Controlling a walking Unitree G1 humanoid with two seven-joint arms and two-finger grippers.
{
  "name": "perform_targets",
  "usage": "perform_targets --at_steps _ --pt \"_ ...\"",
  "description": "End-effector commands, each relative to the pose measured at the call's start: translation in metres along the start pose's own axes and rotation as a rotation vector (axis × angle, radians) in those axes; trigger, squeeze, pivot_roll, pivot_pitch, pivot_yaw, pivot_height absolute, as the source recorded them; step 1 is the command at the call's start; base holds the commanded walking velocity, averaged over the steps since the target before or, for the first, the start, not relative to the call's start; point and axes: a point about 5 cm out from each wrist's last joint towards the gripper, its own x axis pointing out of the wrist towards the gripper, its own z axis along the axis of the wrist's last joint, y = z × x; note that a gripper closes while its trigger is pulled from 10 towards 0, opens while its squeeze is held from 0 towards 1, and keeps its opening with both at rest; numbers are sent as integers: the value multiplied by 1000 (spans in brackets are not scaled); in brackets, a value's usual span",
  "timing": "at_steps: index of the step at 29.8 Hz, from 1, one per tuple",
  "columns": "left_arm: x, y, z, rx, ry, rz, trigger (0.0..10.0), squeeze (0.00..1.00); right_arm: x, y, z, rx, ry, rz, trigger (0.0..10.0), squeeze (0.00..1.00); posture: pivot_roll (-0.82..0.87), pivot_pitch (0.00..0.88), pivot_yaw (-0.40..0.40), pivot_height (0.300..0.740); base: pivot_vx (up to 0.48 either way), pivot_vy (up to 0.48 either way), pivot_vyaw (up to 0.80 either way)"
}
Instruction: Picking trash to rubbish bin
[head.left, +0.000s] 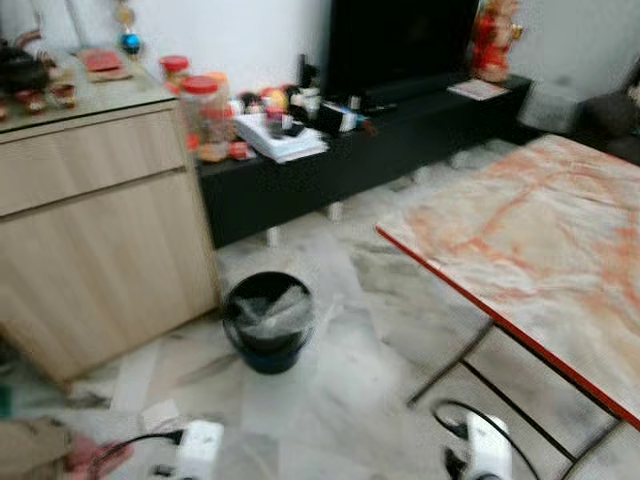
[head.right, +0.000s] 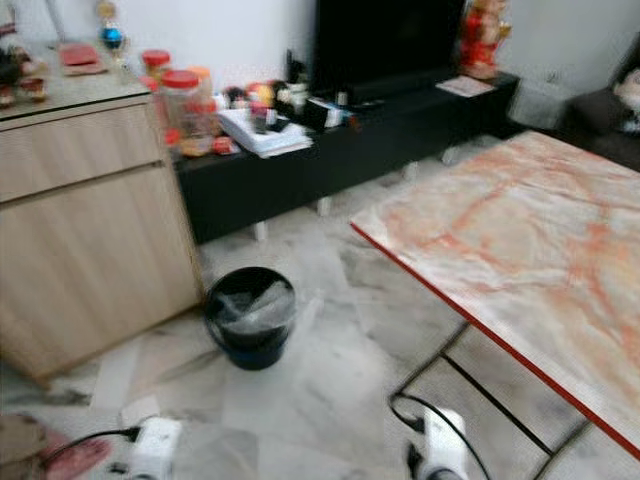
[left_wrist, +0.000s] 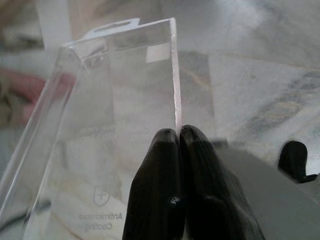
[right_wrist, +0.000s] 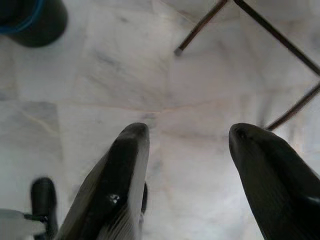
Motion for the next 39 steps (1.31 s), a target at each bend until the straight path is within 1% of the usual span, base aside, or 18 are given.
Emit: perform_targets --at_steps 1,5,14,29,36,39 --pt "-1 12 -7 11 28 27 10000 0 3 14 15 -8 -42 35 10000 0 223 0 -87 740 311 0 800" --pt "-1 11 -7 12 28 24 10000 0 3 14 16 -10 -46 36 10000 0 221 0 -89 740 309 0 734" --pt "-1 8 -7 11 27 17 10000 0 3 12 19 -7 -53 32 10000 0 220 0 -95 740 303 0 0" --pt "-1 6 -9 9 33 14 10000 0 3 11 20 -31 -54 39 10000 0 221 0 -106 740 292 0 0" --pt "-1 5 -8 5 31 16 10000 0 4 11 21 -27 -53 38 10000 0 221 0 -110 740 279 0 577" --pt "-1 5 -8 3 30 17 10000 0 3 11 20 -23 -51 36 10000 0 221 0 -112 740 280 0 0"
